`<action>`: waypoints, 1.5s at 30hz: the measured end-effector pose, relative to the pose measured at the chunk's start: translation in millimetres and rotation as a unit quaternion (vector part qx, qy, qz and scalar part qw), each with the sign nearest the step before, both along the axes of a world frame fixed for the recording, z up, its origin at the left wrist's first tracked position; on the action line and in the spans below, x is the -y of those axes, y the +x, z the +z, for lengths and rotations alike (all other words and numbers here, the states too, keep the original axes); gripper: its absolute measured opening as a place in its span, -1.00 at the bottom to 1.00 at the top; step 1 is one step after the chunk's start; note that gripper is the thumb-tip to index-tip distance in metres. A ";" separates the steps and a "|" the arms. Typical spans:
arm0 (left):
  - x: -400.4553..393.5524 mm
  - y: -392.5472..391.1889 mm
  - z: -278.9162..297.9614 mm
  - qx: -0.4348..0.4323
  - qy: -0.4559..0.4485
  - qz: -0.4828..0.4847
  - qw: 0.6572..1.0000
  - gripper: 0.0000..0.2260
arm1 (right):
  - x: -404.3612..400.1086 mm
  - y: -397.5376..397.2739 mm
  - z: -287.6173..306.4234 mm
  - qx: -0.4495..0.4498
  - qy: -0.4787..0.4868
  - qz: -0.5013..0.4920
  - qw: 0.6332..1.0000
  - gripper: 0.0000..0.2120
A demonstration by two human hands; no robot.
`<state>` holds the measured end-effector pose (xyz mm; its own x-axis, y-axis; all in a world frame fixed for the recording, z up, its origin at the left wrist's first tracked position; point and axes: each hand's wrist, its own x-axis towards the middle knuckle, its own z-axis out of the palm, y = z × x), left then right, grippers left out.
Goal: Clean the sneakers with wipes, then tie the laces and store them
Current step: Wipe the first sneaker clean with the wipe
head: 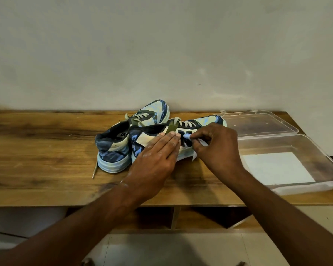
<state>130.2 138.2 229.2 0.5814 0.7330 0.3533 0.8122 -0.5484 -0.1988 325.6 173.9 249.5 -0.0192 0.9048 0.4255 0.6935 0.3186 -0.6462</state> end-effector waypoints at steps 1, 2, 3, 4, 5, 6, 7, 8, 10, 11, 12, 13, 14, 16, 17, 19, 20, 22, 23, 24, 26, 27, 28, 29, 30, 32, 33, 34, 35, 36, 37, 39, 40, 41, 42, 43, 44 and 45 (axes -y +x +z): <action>0.0 0.2 0.6 0.002 -0.008 0.004 1.000 -0.29 | -2.6 1.6 -1.0 -0.013 0.002 -0.013 1.000 -0.83; 0.3 0.3 1.2 0.005 -0.015 0.008 1.000 -0.29 | -4.9 1.9 -2.4 -0.023 0.004 -0.022 0.999 -0.84; 1.0 -0.4 1.8 0.009 -0.023 0.014 1.000 -0.28 | -6.0 -0.2 -3.7 -0.030 0.009 -0.026 0.999 -0.85; 1.6 -1.6 2.2 0.013 -0.030 0.024 0.999 -0.28 | -6.6 -4.2 -5.5 -0.034 0.017 -0.026 0.999 -0.85; 2.3 -2.7 2.8 0.016 -0.036 0.035 0.999 -0.27 | -6.5 -8.8 -7.1 -0.032 0.027 -0.024 0.999 -0.85; 3.1 -4.2 3.4 0.018 -0.043 0.048 0.998 -0.26 | -6.2 -13.8 -8.4 -0.027 0.037 -0.021 0.999 -0.84; 4.6 -6.0 3.9 0.020 -0.050 0.060 0.997 -0.26 | -5.3 -18.4 -9.5 -0.022 0.046 -0.016 0.999 -0.83; 6.6 -8.3 4.0 0.020 -0.054 0.069 0.996 -0.27 | -4.6 -22.7 -10.3 -0.020 0.053 -0.011 0.998 -0.82; 11.9 -12.6 3.3 0.017 -0.047 0.079 0.996 -0.35 | -3.7 -29.2 -10.9 -0.024 0.060 0.003 0.998 -0.82; 15.3 -14.9 2.1 0.017 -0.041 0.080 0.996 -0.38 | -2.8 -32.0 -11.3 -0.027 0.061 0.012 0.998 -0.82; 18.8 -17.0 0.9 0.021 -0.036 0.081 0.996 -0.40 | -1.9 -34.2 -11.5 -0.027 0.059 0.022 0.998 -0.82; 22.2 -19.8 -0.5 0.028 -0.035 0.082 0.996 -0.42 | -0.2 -36.9 -11.4 -0.023 0.055 0.033 0.998 -0.83; 25.0 -22.9 -2.0 0.036 -0.037 0.084 0.995 -0.41 | 1.2 -39.1 -11.1 -0.016 0.049 0.045 0.998 -0.82; 28.9 -28.7 -3.8 0.060 -0.054 0.092 0.993 -0.34 | 6.9 -42.8 -9.1 -0.001 0.043 0.069 0.997 -0.81; 29.7 -31.5 -4.5 0.074 -0.065 0.095 0.991 -0.29 | 11.1 -44.4 -8.3 0.010 0.046 0.081 0.996 -0.80; 30.2 -37.8 -6.8 0.099 -0.083 0.094 0.987 -0.24 | 20.9 -49.0 -8.0 0.040 0.053 0.106 0.992 -0.78; 30.1 -40.7 -7.8 0.110 -0.088 0.090 0.986 -0.24 | 26.1 -51.5 -7.9 0.056 0.050 0.118 0.990 -0.76; 30.1 -44.6 -9.5 0.121 -0.089 0.079 0.985 -0.27 | 32.7 -54.1 -6.9 0.082 0.037 0.140 0.986 -0.75; 30.3 -46.0 -10.2 0.123 -0.082 0.072 0.986 -0.29 | 32.1 -53.1 -5.3 0.087 0.034 0.140 0.986 -0.75; 30.5 -47.2 -10.9 0.123 -0.071 0.065 0.988 -0.31 | 28.2 -50.3 -4.0 0.082 0.035 0.126 0.988 -0.76; 31.1 -48.9 -11.9 0.121 -0.050 0.050 0.990 -0.35 | 14.7 -41.9 0.1 0.050 0.037 0.072 0.995 -0.78; 31.1 -49.0 -12.6 0.121 -0.043 0.043 0.991 -0.36 | 8.0 -38.0 2.1 0.031 0.039 0.049 0.998 -0.79; 31.2 -49.6 -13.6 0.122 -0.037 0.036 0.991 -0.36 | 3.9 -37.0 3.0 0.018 0.039 0.036 0.998 -0.80; 31.5 -50.2 -14.8 0.126 -0.032 0.030 0.991 -0.37 | 4.5 -39.7 4.0 0.013 0.034 0.035 0.999 -0.80; 31.7 -50.9 -16.0 0.131 -0.026 0.026 0.991 -0.37 | 8.8 -46.2 4.7 0.015 0.027 0.045 0.998 -0.79; 32.9 -56.0 -18.1 0.142 -0.016 0.020 0.989 -0.40 | 25.0 -66.1 5.1 0.037 0.030 0.091 0.995 -0.78; 33.0 -58.5 -19.5 0.148 -0.009 0.017 0.989 -0.42 | 33.8 -74.4 5.3 0.059 0.036 0.115 0.991 -0.79; 33.0 -60.8 -20.7 0.150 -0.002 0.013 0.989 -0.44 | 39.3 -79.3 5.4 0.074 0.040 0.131 0.988 -0.79; 33.0 -62.7 -21.4 0.149 0.004 0.008 0.989 -0.46 | 39.7 -79.0 6.3 0.072 0.037 0.138 0.987 -0.79; 33.1 -64.1 -21.7 0.147 0.008 0.004 0.989 -0.47 | 36.1 -74.8 7.6 0.054 0.028 0.133 0.989 -0.80; 33.0 -64.8 -21.7 0.147 0.009 0.000 0.989 -0.48 | 30.3 -68.2 9.0 0.032 0.014 0.117 0.993 -0.82; 31.9 -65.3 -21.3 0.148 0.016 -0.005 0.989 -0.49 | 16.3 -53.9 11.0 0.001 -0.013 0.072 0.997 -0.85; 31.0 -65.3 -21.4 0.148 0.020 -0.008 0.989 -0.50 | 10.1 -49.1 11.2 -0.013 -0.022 0.053 0.998 -0.85; 30.7 -65.0 -21.5 0.149 0.023 -0.009 0.989 -0.50 | 7.5 -47.1 11.1 -0.022 -0.026 0.041 0.999 -0.84; 31.1 -64.2 -21.9 0.149 0.027 -0.011 0.988 -0.51 | 8.0 -48.3 11.1 -0.022 -0.025 0.038 0.999 -0.84; 31.5 -63.4 -22.6 0.149 0.033 -0.014 0.988 -0.52 | 11.7 -52.3 10.8 -0.011 -0.018 0.048 0.999 -0.84; 32.0 -62.5 -23.4 0.149 0.037 -0.017 0.988 -0.53 | 17.3 -58.4 10.6 0.006 -0.005 0.068 0.998 -0.84; 32.3 -61.7 -24.2 0.148 0.039 -0.020 0.988 -0.55 | 23.5 -64.6 10.1 0.028 0.011 0.095 0.995 -0.84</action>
<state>68.5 105.9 205.0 0.4722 0.6754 0.5665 0.8189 -0.5739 0.0016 261.1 150.4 259.6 -0.2137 0.8732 0.4380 0.6538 0.4610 -0.6000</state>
